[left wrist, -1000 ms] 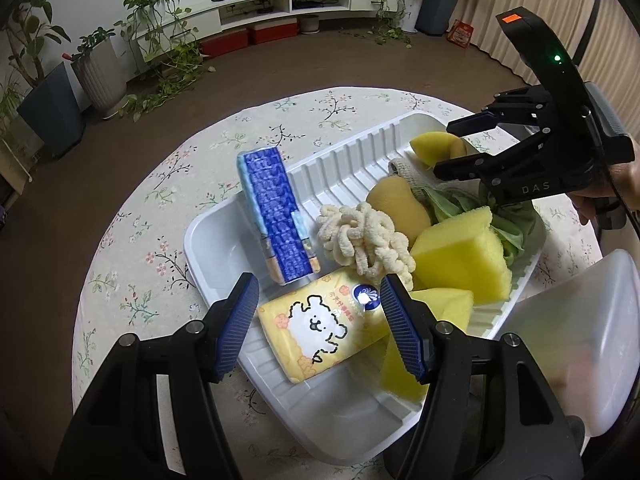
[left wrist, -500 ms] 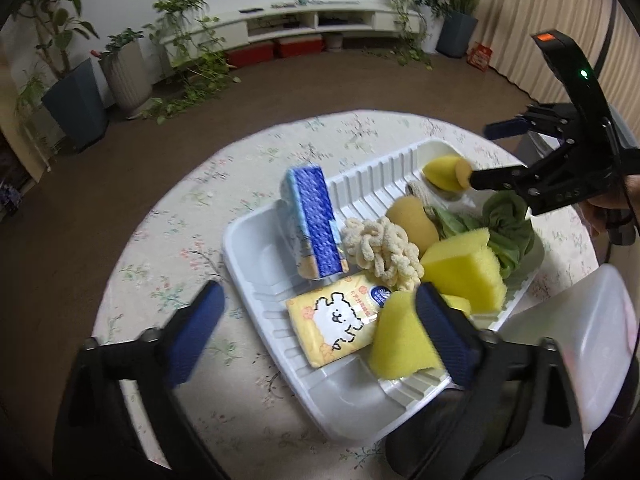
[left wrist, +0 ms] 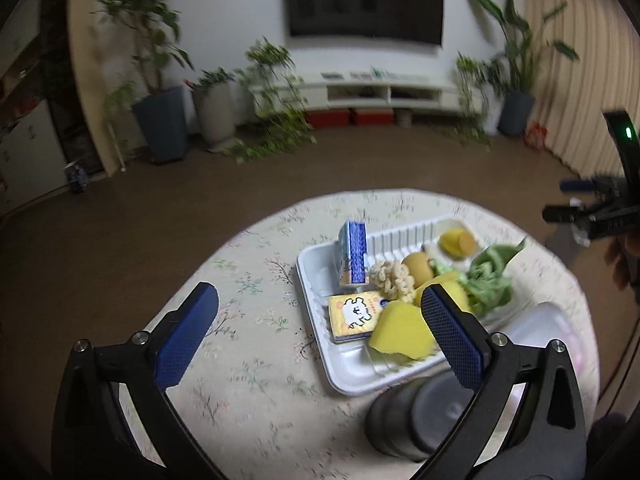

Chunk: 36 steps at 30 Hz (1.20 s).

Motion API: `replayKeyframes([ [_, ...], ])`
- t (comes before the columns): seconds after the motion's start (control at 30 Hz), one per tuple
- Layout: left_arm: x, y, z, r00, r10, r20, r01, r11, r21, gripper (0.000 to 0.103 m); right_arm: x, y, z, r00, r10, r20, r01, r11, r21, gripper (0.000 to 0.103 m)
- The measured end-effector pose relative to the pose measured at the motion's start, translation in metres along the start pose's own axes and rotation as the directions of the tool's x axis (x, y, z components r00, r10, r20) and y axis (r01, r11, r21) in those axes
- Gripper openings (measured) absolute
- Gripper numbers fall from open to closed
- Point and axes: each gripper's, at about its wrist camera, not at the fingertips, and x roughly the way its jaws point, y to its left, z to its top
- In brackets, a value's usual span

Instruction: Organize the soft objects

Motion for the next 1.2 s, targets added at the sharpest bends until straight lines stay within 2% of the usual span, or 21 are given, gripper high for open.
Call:
replayKeyframes([
  [0.13,-0.041,-0.006,-0.018,0.997,0.028,0.065,-0.026,0.999,-0.042,0.103,-0.041,0.004,-0.026,0.998,0.012,0.065,-0.015,0.999,0.048,0.103],
  [0.27,-0.080,-0.022,-0.040,0.991,0.042,0.130,-0.038,0.999,-0.035,0.103,-0.074,0.018,-0.062,0.993,0.031,0.117,-0.040,0.996,0.080,0.103],
  [0.4,-0.108,-0.038,-0.063,0.985,0.064,0.157,-0.059,0.998,-0.036,0.103,-0.100,0.042,-0.102,0.986,0.038,0.160,-0.052,0.995,0.081,0.103],
  [0.5,-0.118,-0.046,-0.077,0.988,0.045,0.146,-0.038,0.998,-0.050,0.103,-0.114,0.062,-0.132,0.983,0.036,0.182,-0.050,0.996,0.073,0.103],
  [0.8,-0.139,-0.061,-0.118,0.991,0.088,0.099,-0.075,0.989,-0.124,0.103,-0.129,0.105,-0.190,0.975,0.018,0.222,-0.039,0.995,0.089,0.103],
  [1.2,-0.147,-0.074,-0.144,0.990,0.125,0.060,-0.115,0.982,-0.149,0.103,-0.141,0.129,-0.223,0.968,-0.012,0.250,-0.020,0.992,0.126,0.103],
])
